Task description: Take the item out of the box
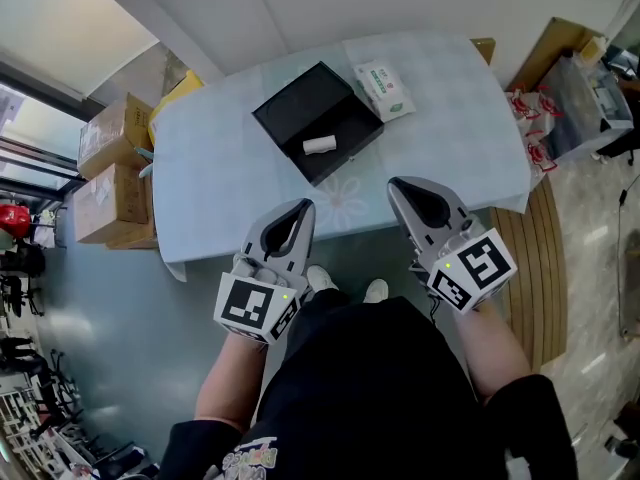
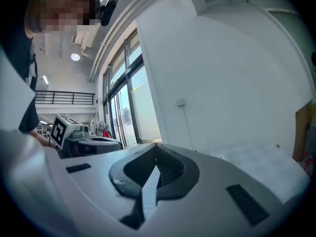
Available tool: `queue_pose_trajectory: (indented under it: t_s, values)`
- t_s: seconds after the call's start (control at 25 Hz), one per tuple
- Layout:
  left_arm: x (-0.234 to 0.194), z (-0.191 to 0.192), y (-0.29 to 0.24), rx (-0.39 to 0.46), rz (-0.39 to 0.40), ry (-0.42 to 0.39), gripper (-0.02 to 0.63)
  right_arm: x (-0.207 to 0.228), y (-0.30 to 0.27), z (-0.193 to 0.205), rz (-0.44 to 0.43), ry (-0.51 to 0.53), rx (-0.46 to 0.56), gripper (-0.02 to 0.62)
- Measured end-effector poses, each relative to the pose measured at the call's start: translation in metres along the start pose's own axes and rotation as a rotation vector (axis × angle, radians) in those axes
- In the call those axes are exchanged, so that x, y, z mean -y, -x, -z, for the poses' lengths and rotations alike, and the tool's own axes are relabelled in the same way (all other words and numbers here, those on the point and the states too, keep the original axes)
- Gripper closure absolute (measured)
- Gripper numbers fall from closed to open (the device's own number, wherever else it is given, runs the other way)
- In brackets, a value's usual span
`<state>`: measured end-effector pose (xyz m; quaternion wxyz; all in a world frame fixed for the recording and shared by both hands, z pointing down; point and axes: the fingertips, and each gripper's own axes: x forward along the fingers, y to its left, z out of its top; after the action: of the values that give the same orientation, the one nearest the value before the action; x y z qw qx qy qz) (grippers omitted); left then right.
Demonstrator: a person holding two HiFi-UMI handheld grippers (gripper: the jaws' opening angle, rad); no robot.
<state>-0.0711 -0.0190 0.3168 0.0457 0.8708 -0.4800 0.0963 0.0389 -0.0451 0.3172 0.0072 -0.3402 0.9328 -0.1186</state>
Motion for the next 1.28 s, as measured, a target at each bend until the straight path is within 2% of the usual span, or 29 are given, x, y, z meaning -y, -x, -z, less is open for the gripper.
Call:
queue_pose_trajectory:
  t_s: [0.36,0.76,1.28]
  values:
    - [-0.016,0.01,-0.023,-0.021,0.004,-0.013,0.597,0.017,-0.006,-0.002,0.015,-0.019,0.012,0.586]
    - [-0.051,0.025,-0.076,-0.086,0.05,-0.045,0.597,0.062,-0.02,0.0,0.108,-0.059,0.017,0.586]
    - [-0.099,0.073,-0.151,-0.26,0.138,-0.188,0.597,0.115,-0.067,0.017,0.198,-0.141,-0.017,0.586]
